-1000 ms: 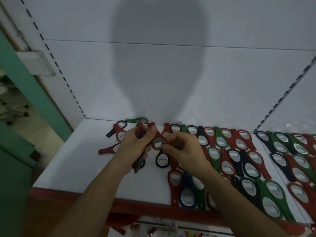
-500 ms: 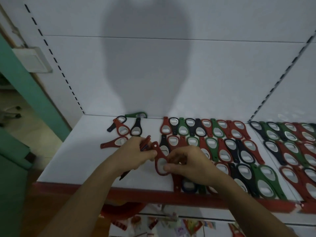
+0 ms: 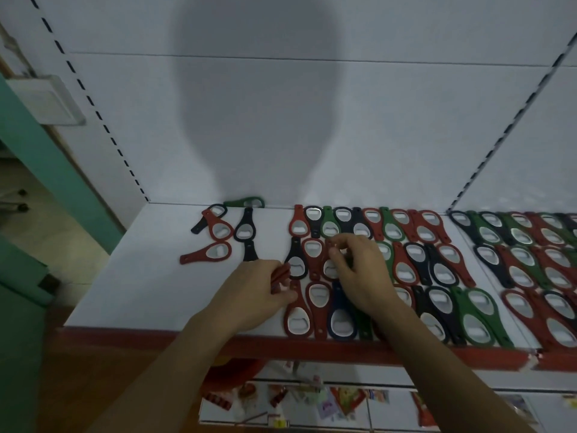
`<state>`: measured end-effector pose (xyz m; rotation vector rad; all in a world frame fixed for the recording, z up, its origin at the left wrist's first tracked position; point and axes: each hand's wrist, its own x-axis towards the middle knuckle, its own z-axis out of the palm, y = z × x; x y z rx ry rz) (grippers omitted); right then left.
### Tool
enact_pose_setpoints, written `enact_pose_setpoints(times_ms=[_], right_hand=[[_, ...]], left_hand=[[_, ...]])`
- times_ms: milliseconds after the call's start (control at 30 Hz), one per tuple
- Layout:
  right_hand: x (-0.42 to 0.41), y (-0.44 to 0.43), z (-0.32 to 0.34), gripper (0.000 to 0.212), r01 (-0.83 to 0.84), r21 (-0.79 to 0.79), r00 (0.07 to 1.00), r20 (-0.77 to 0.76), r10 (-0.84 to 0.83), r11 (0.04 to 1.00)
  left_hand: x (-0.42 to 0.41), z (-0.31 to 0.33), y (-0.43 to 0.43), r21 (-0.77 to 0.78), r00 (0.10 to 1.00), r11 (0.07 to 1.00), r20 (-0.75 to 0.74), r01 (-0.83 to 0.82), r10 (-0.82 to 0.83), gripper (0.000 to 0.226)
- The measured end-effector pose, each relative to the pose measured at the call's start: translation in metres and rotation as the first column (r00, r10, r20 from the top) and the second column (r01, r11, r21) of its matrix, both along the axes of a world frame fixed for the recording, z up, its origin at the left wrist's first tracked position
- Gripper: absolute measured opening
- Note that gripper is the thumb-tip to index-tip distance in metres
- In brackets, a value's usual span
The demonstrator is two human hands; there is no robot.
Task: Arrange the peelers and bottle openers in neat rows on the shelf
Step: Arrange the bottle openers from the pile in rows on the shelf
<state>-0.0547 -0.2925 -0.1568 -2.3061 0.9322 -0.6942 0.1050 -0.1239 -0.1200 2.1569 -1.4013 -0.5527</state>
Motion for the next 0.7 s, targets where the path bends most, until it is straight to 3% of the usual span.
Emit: enact_pose_setpoints(times_ms=[100, 200, 433, 633, 700], right_hand=[[-0.001, 0.001, -0.003, 0.018, -0.020, -0.087, 0.999, -0.049, 0.016, 0.996], [-0.003, 0.004, -0.001, 0.023, -0.067, -0.136, 0.990, -0.132, 0.049, 0.988], [-0.016, 0.004, 0.007, 0.052, -0.233, -0.121, 0.941, -0.280, 0.192, 0.965], [-0.016, 0.001, 0.010, 0.053, -0.254, -0.117, 0.932, -0.296, 0.211, 0.960], [-0.014, 0.001, 0.010, 0.048, -0.258, -0.112, 0.937, -0.272, 0.220, 0.960]], left_hand=[[-0.003, -0.001, 0.004, 0.080, 0.982, 0.982, 0.060, 0.174, -0.179, 0.047], [-0.007, -0.004, 0.004, 0.094, 0.964, 0.971, 0.133, 0.219, -0.230, 0.055], [-0.007, -0.009, 0.010, 0.025, 0.960, 0.971, 0.150, 0.236, -0.237, 0.051], [-0.007, -0.011, 0.007, -0.010, 0.962, 0.972, 0.145, 0.236, -0.232, 0.042], [-0.006, -0.006, 0.001, -0.086, 0.990, 0.987, 0.042, 0.136, -0.133, 0.030]])
